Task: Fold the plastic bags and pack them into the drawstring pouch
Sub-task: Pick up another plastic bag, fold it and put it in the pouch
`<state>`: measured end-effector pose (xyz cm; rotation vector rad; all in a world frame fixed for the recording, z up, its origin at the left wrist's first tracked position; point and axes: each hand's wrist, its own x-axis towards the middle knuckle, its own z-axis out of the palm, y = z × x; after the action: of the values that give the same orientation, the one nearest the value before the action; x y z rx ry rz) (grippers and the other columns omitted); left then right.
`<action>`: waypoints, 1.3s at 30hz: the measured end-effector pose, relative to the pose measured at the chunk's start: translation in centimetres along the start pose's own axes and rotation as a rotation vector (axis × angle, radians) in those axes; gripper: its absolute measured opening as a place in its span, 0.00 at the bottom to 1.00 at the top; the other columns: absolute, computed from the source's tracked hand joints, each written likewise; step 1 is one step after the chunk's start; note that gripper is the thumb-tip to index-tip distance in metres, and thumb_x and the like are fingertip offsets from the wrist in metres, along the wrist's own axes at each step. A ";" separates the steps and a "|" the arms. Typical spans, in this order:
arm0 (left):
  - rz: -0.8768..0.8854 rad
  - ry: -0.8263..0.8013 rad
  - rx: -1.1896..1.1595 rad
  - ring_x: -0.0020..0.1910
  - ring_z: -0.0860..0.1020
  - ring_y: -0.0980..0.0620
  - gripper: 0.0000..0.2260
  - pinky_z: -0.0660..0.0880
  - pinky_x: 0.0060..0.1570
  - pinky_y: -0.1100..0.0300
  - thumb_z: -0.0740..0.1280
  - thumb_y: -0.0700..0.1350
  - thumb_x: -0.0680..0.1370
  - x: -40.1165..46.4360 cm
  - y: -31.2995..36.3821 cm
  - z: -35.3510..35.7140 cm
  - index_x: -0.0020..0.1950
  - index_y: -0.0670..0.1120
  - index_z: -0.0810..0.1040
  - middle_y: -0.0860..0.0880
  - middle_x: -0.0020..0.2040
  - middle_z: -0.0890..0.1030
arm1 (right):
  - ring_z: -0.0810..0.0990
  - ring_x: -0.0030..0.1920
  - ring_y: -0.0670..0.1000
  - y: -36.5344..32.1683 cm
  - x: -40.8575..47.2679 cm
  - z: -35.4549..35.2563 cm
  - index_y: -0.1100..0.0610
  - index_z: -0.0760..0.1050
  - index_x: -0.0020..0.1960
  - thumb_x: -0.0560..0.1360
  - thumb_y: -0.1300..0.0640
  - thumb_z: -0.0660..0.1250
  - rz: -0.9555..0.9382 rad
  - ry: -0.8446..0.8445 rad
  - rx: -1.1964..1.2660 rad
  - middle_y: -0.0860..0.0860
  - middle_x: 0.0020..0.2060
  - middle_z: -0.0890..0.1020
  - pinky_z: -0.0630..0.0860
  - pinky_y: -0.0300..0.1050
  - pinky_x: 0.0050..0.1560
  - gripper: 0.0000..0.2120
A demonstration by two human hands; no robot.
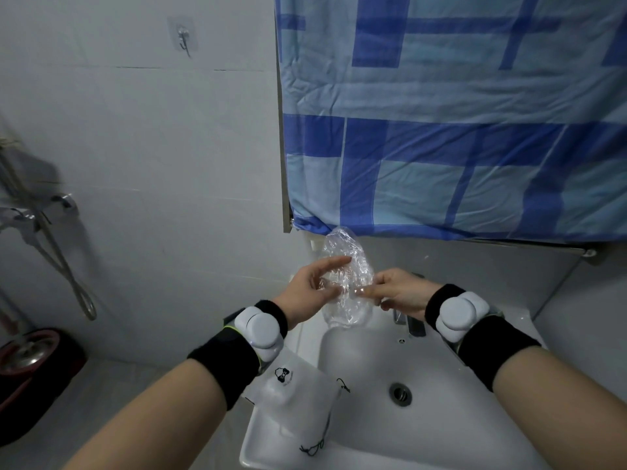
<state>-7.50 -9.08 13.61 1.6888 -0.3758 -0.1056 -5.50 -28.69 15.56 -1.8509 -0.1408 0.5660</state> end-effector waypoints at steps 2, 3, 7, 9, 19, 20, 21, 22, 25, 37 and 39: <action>0.010 0.014 0.052 0.63 0.74 0.56 0.24 0.71 0.64 0.56 0.68 0.32 0.73 0.2 0.0 -0.1 0.64 0.51 0.73 0.53 0.63 0.76 | 0.64 0.24 0.44 -0.1 0.0 -0.2 0.58 0.73 0.35 0.68 0.58 0.74 -0.022 0.010 0.034 0.48 0.23 0.71 0.61 0.35 0.25 0.10; 0.019 0.021 0.070 0.62 0.74 0.56 0.24 0.70 0.64 0.56 0.69 0.32 0.72 0.2 0.0 -0.1 0.65 0.51 0.72 0.53 0.62 0.76 | 0.63 0.21 0.43 -0.3 -0.1 -0.3 0.58 0.73 0.35 0.70 0.60 0.72 -0.028 0.012 0.050 0.46 0.21 0.71 0.59 0.34 0.23 0.09; 0.032 0.051 0.112 0.48 0.74 0.54 0.29 0.76 0.55 0.52 0.69 0.29 0.70 0.5 -0.1 -0.1 0.67 0.50 0.70 0.49 0.60 0.74 | 0.66 0.18 0.43 -0.9 -0.4 -0.4 0.60 0.75 0.43 0.74 0.61 0.68 0.005 0.002 0.141 0.45 0.23 0.78 0.61 0.34 0.19 0.03; 0.050 0.059 0.133 0.42 0.72 0.52 0.32 0.78 0.48 0.54 0.70 0.29 0.69 0.6 -0.3 -0.1 0.69 0.51 0.68 0.47 0.56 0.74 | 0.78 0.23 0.46 -1.0 -0.3 -0.3 0.62 0.76 0.46 0.75 0.61 0.66 0.017 0.001 0.265 0.49 0.32 0.84 0.73 0.35 0.22 0.04; -0.081 0.277 0.188 0.51 0.74 0.53 0.40 0.75 0.54 0.57 0.76 0.47 0.64 0.6 -0.9 0.1 0.71 0.51 0.60 0.50 0.54 0.74 | 0.84 0.32 0.48 -0.8 0.6 0.2 0.68 0.76 0.41 0.75 0.61 0.66 -0.061 0.195 0.502 0.57 0.31 0.83 0.81 0.37 0.41 0.10; -0.157 0.277 0.147 0.51 0.74 0.52 0.41 0.75 0.53 0.56 0.75 0.52 0.62 0.5 -0.6 0.1 0.71 0.51 0.60 0.50 0.57 0.73 | 0.83 0.31 0.48 -0.8 0.6 0.2 0.68 0.76 0.40 0.75 0.61 0.66 -0.062 0.204 0.504 0.56 0.30 0.83 0.81 0.37 0.39 0.10; -0.243 0.245 0.085 0.51 0.75 0.51 0.40 0.75 0.50 0.56 0.74 0.55 0.62 0.5 -0.4 0.0 0.70 0.51 0.60 0.50 0.60 0.72 | 0.84 0.31 0.48 -0.8 0.6 0.2 0.69 0.76 0.40 0.75 0.61 0.66 -0.067 0.207 0.505 0.56 0.30 0.83 0.81 0.37 0.37 0.10; -0.329 0.183 0.003 0.51 0.77 0.50 0.38 0.76 0.47 0.56 0.73 0.57 0.64 0.4 -0.1 -0.1 0.69 0.52 0.62 0.50 0.62 0.72 | 0.84 0.32 0.49 -0.8 0.6 0.3 0.69 0.76 0.40 0.75 0.62 0.65 -0.075 0.207 0.503 0.57 0.31 0.84 0.80 0.36 0.37 0.10; -0.452 0.034 -0.305 0.53 0.81 0.45 0.25 0.78 0.52 0.53 0.69 0.57 0.72 0.3 0.5 0.1 0.66 0.51 0.69 0.50 0.62 0.75 | 0.84 0.34 0.49 -0.7 0.6 0.6 0.71 0.77 0.44 0.76 0.64 0.64 -0.084 0.209 0.469 0.58 0.33 0.84 0.81 0.37 0.41 0.09; -0.265 0.327 -0.395 0.36 0.78 0.52 0.06 0.77 0.41 0.58 0.68 0.35 0.74 1.9 -0.1 0.8 0.44 0.44 0.73 0.47 0.40 0.77 | 0.81 0.31 0.50 -0.5 0.3 0.4 0.64 0.78 0.31 0.75 0.63 0.65 -0.110 0.220 0.426 0.55 0.26 0.82 0.80 0.41 0.43 0.14; -0.255 0.329 -0.419 0.38 0.77 0.51 0.10 0.78 0.40 0.56 0.69 0.33 0.73 1.9 -0.2 0.8 0.50 0.43 0.72 0.47 0.40 0.76 | 0.80 0.33 0.52 -0.4 0.5 0.1 0.63 0.77 0.32 0.73 0.59 0.68 -0.134 0.264 0.407 0.55 0.29 0.82 0.79 0.45 0.46 0.12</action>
<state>-5.89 -10.40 13.55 1.3014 0.1074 -0.0849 -5.10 -28.28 15.72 -1.4881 0.0262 0.2309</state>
